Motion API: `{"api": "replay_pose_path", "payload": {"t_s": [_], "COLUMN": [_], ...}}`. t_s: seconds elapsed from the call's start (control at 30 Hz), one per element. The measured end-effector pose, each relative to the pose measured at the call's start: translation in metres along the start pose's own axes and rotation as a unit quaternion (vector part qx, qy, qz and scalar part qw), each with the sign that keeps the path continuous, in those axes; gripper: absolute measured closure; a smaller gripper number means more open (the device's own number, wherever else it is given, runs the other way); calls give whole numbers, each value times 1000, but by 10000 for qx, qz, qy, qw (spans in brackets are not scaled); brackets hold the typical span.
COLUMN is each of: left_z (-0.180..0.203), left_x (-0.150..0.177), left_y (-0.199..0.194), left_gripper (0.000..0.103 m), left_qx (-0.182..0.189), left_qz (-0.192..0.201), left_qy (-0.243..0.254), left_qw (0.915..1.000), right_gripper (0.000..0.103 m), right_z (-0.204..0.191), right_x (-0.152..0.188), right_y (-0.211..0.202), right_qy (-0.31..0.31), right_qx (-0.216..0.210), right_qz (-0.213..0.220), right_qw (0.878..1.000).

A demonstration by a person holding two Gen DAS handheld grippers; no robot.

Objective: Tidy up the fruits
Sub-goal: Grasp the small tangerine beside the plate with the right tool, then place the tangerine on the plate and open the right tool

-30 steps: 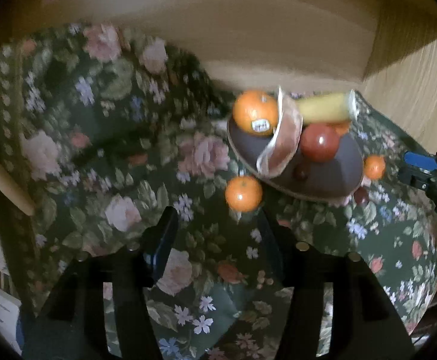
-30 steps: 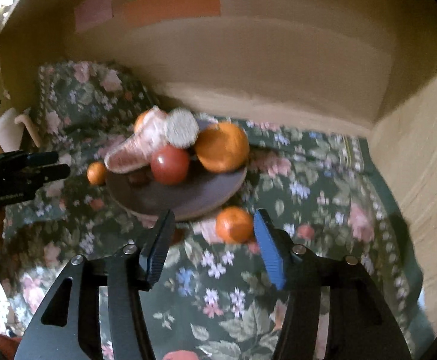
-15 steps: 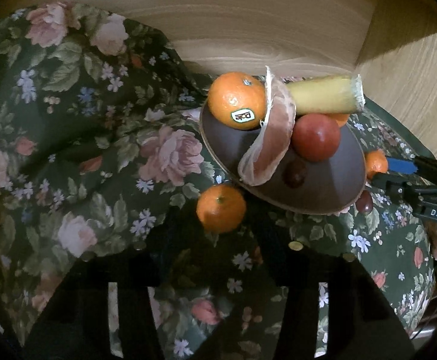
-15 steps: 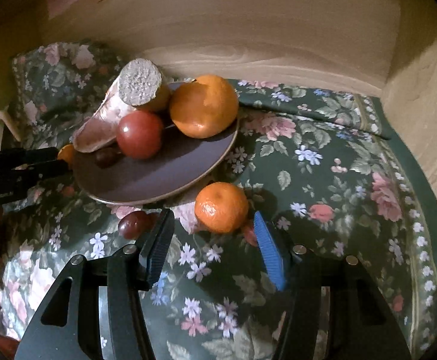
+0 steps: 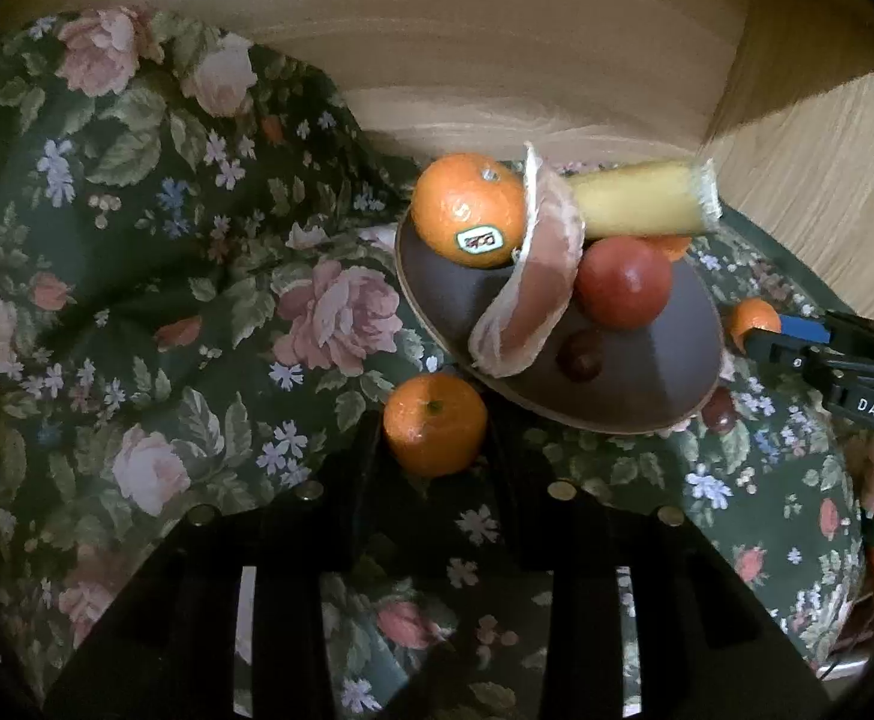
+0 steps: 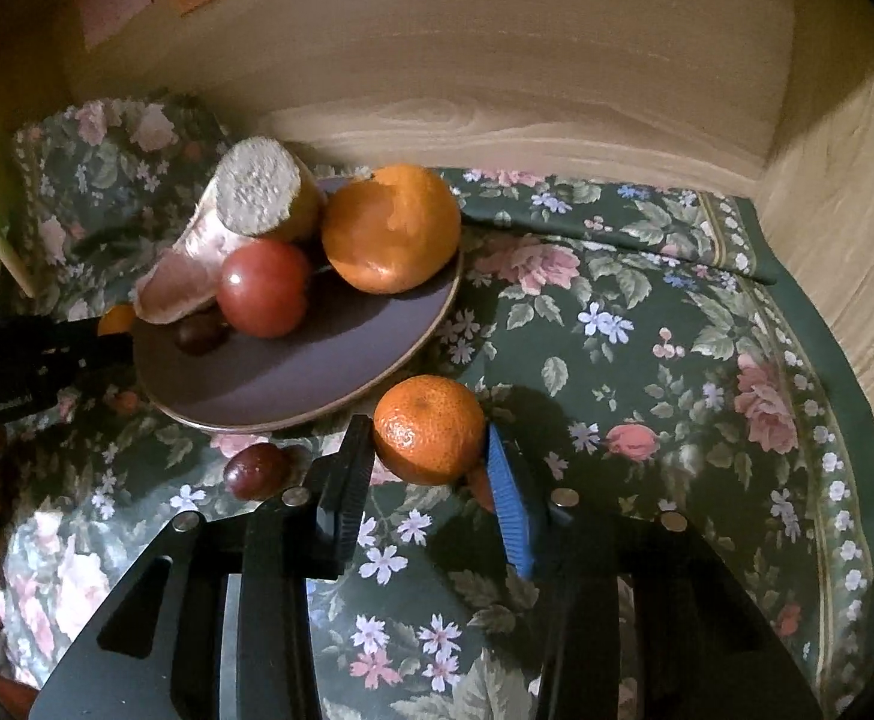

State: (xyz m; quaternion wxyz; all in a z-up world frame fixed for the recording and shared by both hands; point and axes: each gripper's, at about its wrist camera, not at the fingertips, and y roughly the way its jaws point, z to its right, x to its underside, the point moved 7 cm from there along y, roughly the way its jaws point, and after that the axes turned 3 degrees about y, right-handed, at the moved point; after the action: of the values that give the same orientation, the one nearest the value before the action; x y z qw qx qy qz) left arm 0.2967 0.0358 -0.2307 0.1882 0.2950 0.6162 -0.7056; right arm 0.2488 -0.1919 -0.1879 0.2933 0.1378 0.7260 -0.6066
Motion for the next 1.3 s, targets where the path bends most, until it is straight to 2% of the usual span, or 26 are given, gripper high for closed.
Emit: {"api": "replay_pose_path", "payload": {"t_s": [0.3,0.53,0.87,1.13,1.3], "left_z": [29,56,87,95,95], "left_x": [-16,-34,-43,-42,-44], "left_y": [-29,-28,-7,15,20], "left_gripper": [69,69,69,69,69], "left_qx": [192,347,565,532,459], "left_qz": [344,447,270,31,38], "left_qy": [150,274,433,566,611], "left_qw": [9991,9980,9971,9970,9971], "right_gripper": [68,68,68,68,68], "right_z": [-14,-22,-23,-20,-22], "right_x": [-18,-31,-36,-34,-34], "right_y": [-18,-18,3,17,22], "right_qy": [-198,-361,-570,-601,-639], "right_qx": [-87,-123,-144,-126,-122], "right_qz": [347,437,241,32,-20], "right_qw": [9992,9983,9980,9981,9979]}}
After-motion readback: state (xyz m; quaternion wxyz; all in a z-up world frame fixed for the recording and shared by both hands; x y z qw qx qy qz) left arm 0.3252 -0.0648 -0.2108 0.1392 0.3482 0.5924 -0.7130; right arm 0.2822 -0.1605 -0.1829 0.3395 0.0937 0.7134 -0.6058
